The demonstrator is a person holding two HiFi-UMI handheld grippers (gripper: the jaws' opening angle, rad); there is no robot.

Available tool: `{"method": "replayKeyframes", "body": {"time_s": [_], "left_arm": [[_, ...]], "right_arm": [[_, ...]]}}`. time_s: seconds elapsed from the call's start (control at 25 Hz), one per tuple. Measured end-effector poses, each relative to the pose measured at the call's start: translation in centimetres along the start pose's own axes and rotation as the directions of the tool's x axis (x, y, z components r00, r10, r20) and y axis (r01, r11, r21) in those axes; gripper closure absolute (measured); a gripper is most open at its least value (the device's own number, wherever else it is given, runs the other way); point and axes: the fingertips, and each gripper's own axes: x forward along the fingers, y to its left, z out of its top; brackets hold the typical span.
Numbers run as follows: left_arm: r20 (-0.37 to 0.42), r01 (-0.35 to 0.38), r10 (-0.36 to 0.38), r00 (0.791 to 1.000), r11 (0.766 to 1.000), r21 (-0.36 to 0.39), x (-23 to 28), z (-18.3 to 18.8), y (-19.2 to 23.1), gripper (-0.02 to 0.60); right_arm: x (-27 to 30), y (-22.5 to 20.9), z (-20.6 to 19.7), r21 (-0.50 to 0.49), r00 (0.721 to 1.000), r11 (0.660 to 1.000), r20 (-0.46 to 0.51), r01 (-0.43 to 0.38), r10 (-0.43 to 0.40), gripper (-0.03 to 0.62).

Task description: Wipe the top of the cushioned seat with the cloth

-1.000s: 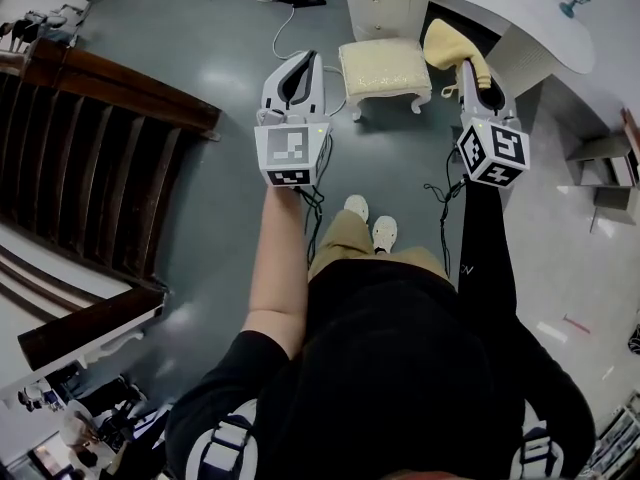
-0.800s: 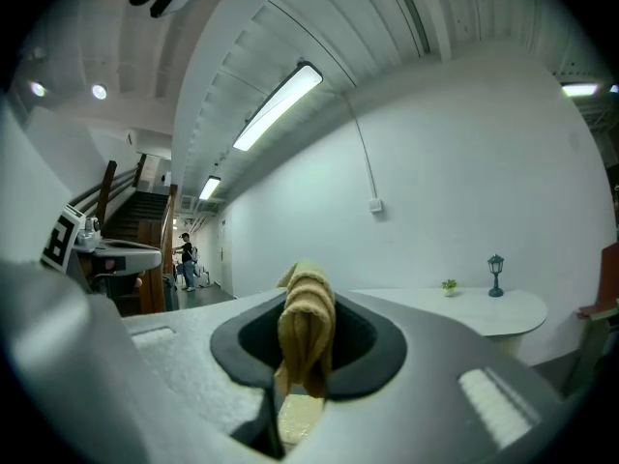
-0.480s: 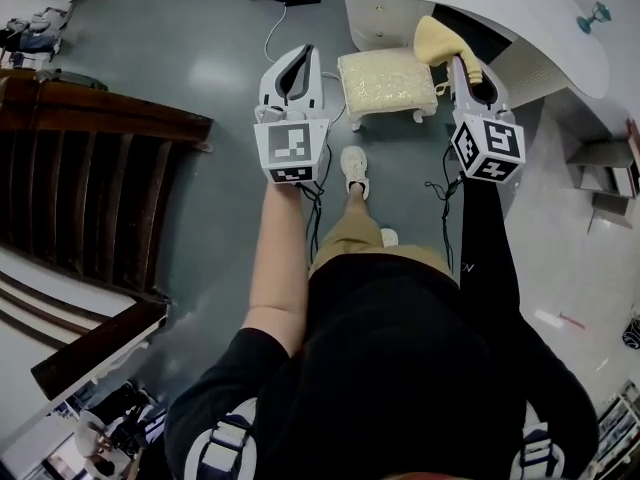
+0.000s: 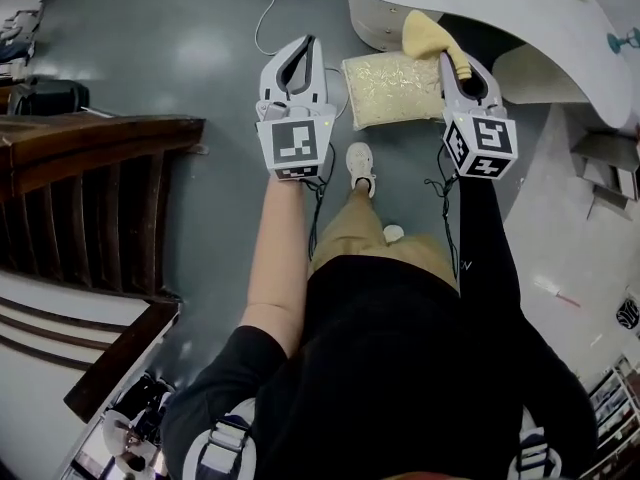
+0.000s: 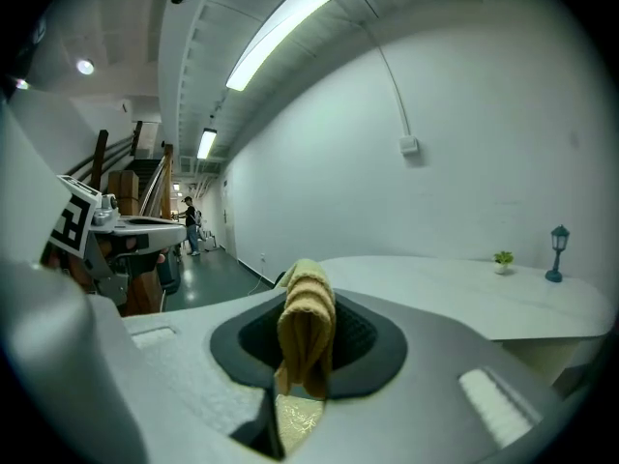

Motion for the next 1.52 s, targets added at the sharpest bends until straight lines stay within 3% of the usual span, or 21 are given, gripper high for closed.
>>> {"method": "replayKeyframes", "body": {"time_s": [0.24, 0.4, 0.6, 0.8, 1.0, 1.24, 1.52], "left_arm": [[-0.061, 0.048, -0.051, 0.997, 0.997, -0.057, 4.7, -6.6, 1.9, 0.575], [-0.086, 0.079, -0.086, 0.993, 0.993, -0.083, 7.7, -10.1, 2.0, 0.575], [-0.125, 0.101, -0.114, 0.986, 0.989, -0.11, 10.5, -15.2, 2.0, 0.575], [-0.174, 0.092, -0.113, 0.978, 0.988, -0.123, 12.2, -20.1, 2.2, 0.575], [-0.225, 0.08, -0.104, 0.969, 0.99, -0.116, 13.1, -25.0, 2.4, 0.575], [-0.252, 0.046, -0.078, 0.965, 0.991, -0.129, 13.7, -28.9, 3.0, 0.575], [-0.282, 0.012, -0.051, 0.958, 0.99, -0.139, 13.7, -32.4, 2.3, 0.575]], "right_arm": [[6.3, 2.0, -5.7, 0.022, 0.994, 0.996, -0.077, -0.082, 0.084, 0.533], [10.2, 1.6, -10.5, 0.056, 0.982, 0.997, -0.179, -0.047, 0.057, 0.533], [15.3, 1.4, -17.3, 0.125, 0.943, 0.992, -0.333, 0.031, 0.012, 0.533], [18.9, 3.0, -22.8, 0.166, 0.909, 0.986, -0.408, -0.022, 0.089, 0.533], [21.9, 5.9, -27.6, 0.381, 0.87, 0.918, -0.408, -0.113, 0.277, 0.533], [24.6, 8.9, -33.9, 0.431, 0.801, 0.891, -0.477, -0.145, 0.361, 0.533], [25.4, 12.5, -39.8, 0.606, 0.726, 0.787, -0.488, -0.117, 0.484, 0.533]]}}
